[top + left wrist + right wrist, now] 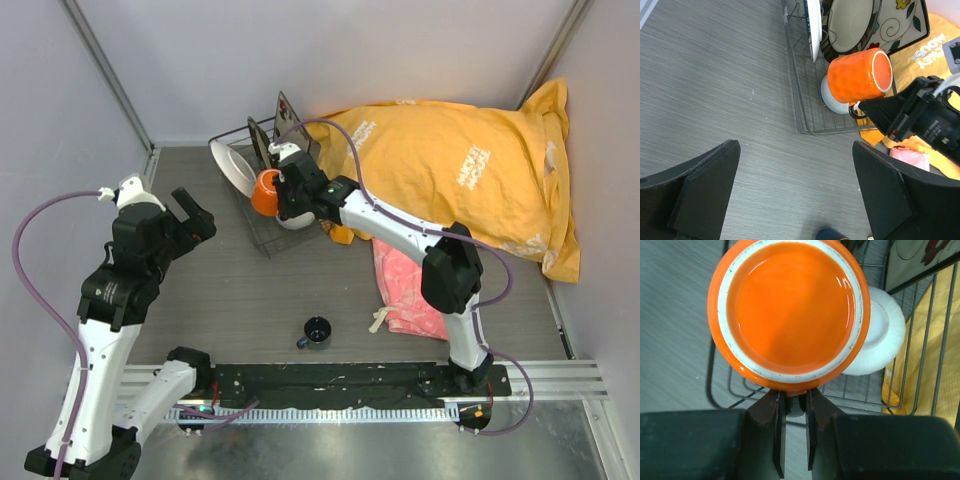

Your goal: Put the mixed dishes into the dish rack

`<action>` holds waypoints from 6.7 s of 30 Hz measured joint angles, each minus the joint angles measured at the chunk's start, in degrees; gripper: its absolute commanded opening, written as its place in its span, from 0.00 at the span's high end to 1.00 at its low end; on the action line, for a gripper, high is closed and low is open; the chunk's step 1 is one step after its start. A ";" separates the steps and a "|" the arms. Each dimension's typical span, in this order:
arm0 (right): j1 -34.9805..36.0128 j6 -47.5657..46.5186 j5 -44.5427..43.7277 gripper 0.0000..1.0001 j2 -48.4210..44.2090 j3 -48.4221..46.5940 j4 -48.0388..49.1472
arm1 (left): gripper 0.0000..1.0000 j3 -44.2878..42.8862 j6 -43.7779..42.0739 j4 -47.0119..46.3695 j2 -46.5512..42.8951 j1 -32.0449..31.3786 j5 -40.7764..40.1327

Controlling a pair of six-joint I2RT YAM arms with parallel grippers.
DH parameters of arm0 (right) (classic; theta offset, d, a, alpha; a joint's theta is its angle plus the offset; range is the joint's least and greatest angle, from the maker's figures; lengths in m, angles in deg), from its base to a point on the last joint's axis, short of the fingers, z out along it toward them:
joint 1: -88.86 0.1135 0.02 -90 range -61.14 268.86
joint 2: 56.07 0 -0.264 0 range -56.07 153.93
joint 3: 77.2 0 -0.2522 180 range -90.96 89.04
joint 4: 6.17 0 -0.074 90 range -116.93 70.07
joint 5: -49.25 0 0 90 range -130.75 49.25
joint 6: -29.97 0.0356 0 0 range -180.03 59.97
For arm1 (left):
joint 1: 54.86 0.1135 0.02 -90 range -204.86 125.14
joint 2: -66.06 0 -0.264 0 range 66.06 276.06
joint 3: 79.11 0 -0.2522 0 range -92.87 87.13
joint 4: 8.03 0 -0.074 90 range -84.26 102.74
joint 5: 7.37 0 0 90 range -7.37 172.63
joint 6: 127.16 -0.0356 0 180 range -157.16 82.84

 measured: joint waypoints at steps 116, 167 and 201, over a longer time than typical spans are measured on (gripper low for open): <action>4.39 15.02 -20.50 0.31 -48.22 31.28 -1.60 | 0.00 22.23 3.78 -7.08 -0.90 -15.93 15.85; -3.13 19.87 -17.46 0.30 -52.81 42.71 -6.88 | 0.99 29.75 5.11 -27.82 26.01 -49.13 8.68; -20.00 55.23 46.47 0.20 -51.84 71.84 70.73 | 1.00 43.89 29.16 -58.31 -7.26 -19.41 25.27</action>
